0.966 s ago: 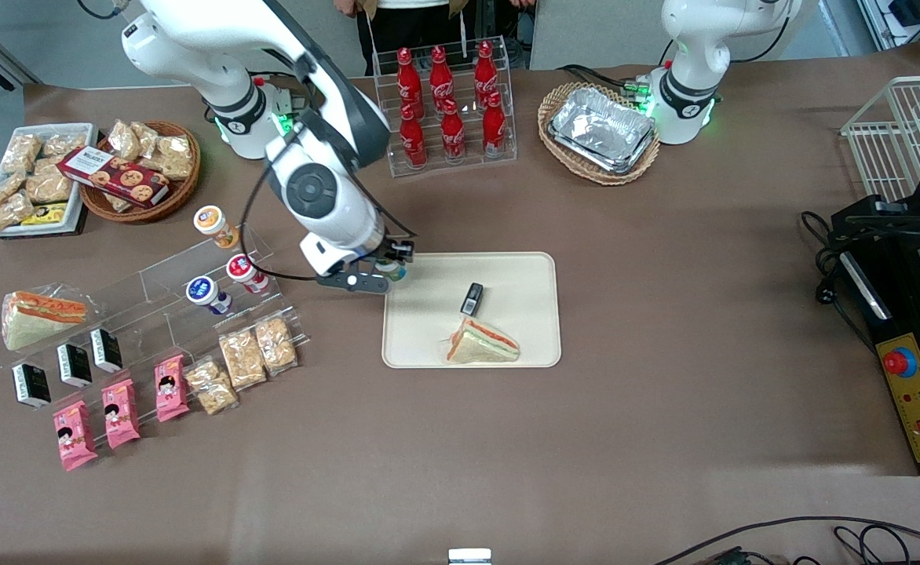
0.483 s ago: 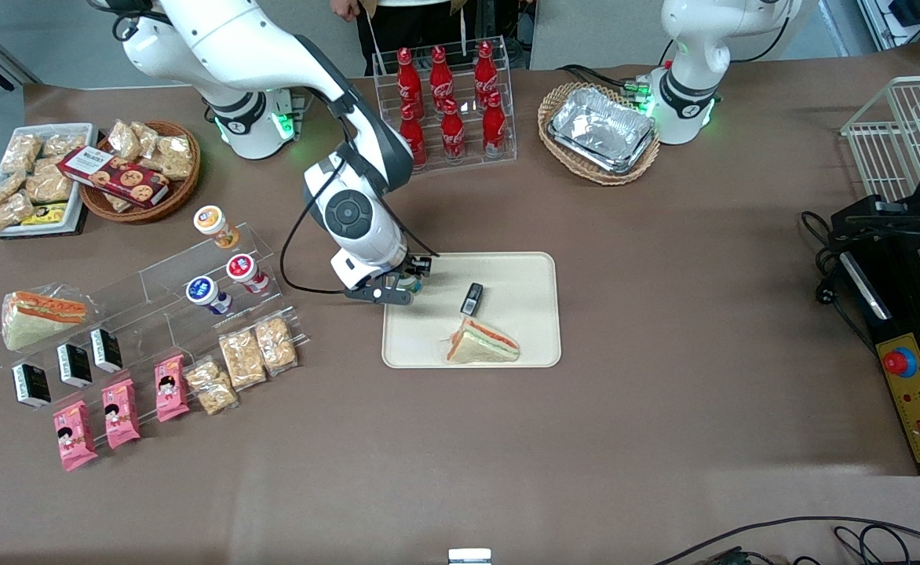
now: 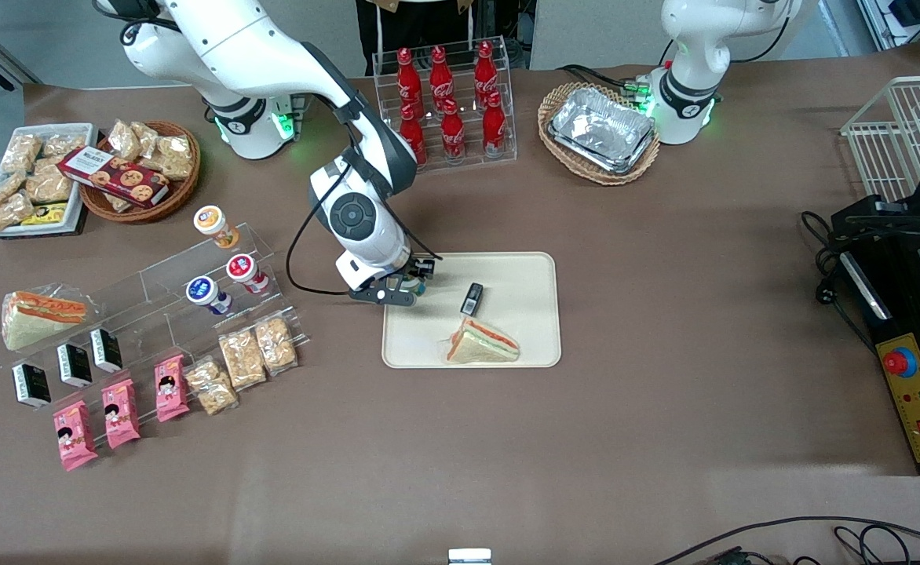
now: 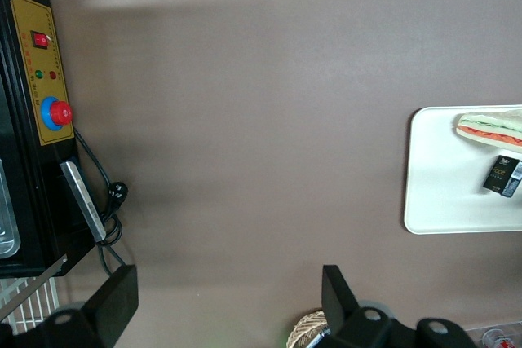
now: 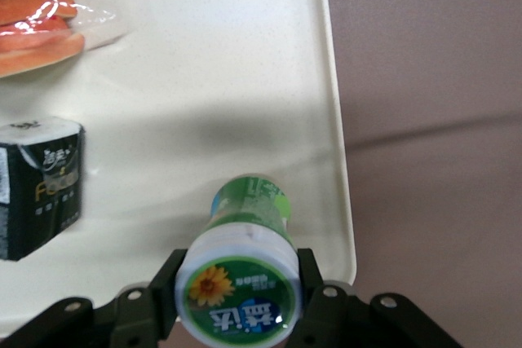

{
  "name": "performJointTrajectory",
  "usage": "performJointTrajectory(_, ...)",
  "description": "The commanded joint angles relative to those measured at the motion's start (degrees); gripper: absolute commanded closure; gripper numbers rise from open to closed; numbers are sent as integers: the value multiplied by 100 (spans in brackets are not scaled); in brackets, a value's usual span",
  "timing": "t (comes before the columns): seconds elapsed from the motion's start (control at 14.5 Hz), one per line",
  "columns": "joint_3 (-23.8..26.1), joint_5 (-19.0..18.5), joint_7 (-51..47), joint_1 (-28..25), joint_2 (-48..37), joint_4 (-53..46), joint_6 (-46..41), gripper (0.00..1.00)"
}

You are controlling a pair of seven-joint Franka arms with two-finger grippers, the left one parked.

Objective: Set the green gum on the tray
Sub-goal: 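Lower the bottle onto the tray beside the black box and release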

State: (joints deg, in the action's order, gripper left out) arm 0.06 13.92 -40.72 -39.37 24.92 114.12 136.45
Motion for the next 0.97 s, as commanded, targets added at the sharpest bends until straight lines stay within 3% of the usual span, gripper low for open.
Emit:
performJointTrajectory(0.0, -32, 173, -15, -62, 118, 23, 216, 60)
performJointTrajectory(0.14, -32, 173, -15, -62, 153, 23, 303, 60)
performJointTrajectory(0.28, -32, 182, -23, -62, 144, 23, 304, 47)
performJointTrajectory(0.34, -32, 182, -32, -62, 136, 14, 295, 17)
performJointTrajectory(0.41, -32, 190, -102, -45, 127, 14, 286, 0)
performJointTrajectory(0.69, -119, 156, -85, 112, -310, 5, -98, 0)
performJointTrajectory(0.9, -182, 129, 1009, 892, -952, -47, -1302, 0)
